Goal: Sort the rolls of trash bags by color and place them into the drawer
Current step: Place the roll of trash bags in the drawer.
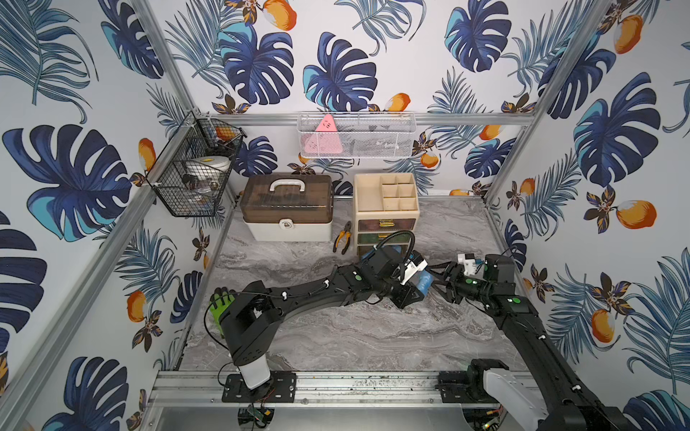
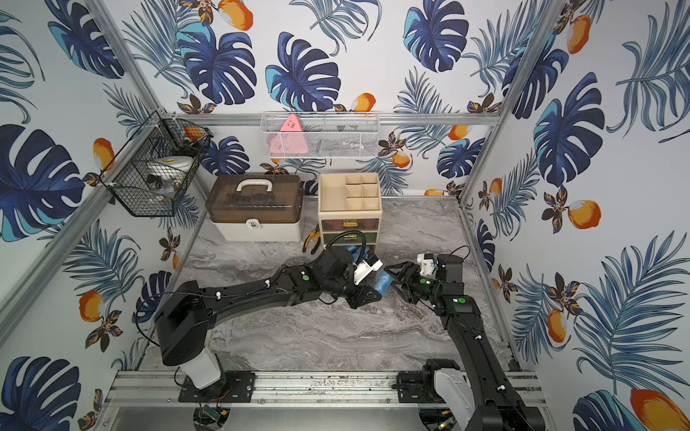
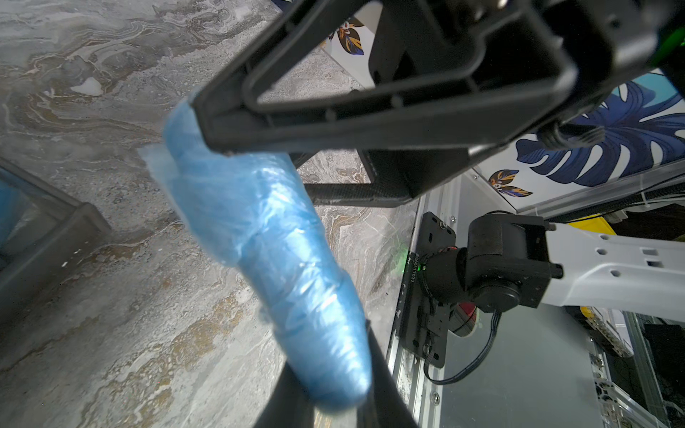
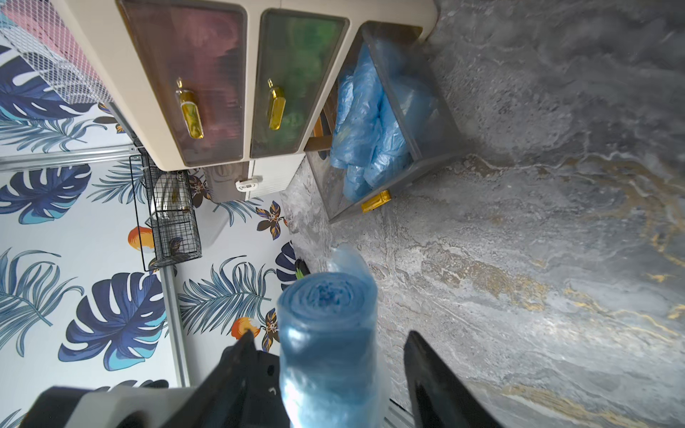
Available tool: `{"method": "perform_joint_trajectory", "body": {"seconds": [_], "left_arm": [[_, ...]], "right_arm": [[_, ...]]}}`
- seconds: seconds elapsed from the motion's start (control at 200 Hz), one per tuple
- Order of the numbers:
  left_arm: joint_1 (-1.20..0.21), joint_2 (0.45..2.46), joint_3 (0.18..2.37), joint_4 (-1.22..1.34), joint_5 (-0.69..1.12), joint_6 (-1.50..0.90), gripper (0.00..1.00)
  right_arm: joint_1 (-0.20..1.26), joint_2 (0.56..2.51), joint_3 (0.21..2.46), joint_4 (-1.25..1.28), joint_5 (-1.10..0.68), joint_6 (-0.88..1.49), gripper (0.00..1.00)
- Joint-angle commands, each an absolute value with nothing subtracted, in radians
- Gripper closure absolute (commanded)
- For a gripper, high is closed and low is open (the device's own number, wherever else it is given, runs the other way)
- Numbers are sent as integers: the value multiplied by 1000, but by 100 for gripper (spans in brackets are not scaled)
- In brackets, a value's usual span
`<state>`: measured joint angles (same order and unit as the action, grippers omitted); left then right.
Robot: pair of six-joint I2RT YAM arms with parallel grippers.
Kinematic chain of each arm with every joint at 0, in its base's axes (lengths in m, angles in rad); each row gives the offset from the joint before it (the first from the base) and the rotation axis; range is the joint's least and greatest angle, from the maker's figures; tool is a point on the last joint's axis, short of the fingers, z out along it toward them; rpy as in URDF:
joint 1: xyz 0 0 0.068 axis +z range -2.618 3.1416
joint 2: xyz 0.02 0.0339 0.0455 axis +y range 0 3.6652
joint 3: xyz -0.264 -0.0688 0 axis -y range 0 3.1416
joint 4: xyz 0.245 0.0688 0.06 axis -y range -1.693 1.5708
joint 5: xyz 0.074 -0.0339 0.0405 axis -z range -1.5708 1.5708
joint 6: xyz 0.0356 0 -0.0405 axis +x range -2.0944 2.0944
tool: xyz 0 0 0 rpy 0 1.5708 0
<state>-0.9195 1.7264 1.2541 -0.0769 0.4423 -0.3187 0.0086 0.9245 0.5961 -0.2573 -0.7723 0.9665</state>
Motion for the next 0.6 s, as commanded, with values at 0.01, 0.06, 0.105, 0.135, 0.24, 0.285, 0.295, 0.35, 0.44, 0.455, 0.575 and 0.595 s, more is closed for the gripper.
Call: {"method": "perform_joint_trajectory", "body": {"seconds": [0.01,0.06,0.105,0.135,0.24,0.285,0.295,0.35,0.44,0.455,0.575,0.595], "left_arm": [[-917,1709,1266,-81,457,-327,83],[-917,1706,1270,-86,454,-325,83],[-918,1706,1275,-93,451,-323,81],[-918,1704,1281,-99,444,-323,75],[-918,1680,1291,-122,355,-337,42],[-916,1662,1295,-146,275,-344,32],[-917,1659,1297,-153,255,-346,27],[-914,1626,1302,-196,141,-354,8],[-896,1565,1303,-279,-28,-384,8],[-891,1553,1301,-293,-63,-393,8],[-833,1439,1241,-342,-211,-447,8],[-821,1419,1222,-336,-215,-451,8]], "right_arm": [[38,925,602,-199,-777,1015,45],[52,926,610,-197,-768,1019,51],[62,929,621,-200,-756,1020,59],[67,930,624,-198,-750,1024,64],[74,951,633,-175,-726,1046,78],[73,969,641,-164,-719,1047,80],[74,975,644,-164,-716,1046,81],[75,1004,665,-162,-704,1037,83],[82,1060,688,-148,-681,1026,85],[86,1070,692,-141,-678,1025,85],[131,1163,733,-103,-633,1025,85],[143,1180,739,-98,-621,1025,85]]}}
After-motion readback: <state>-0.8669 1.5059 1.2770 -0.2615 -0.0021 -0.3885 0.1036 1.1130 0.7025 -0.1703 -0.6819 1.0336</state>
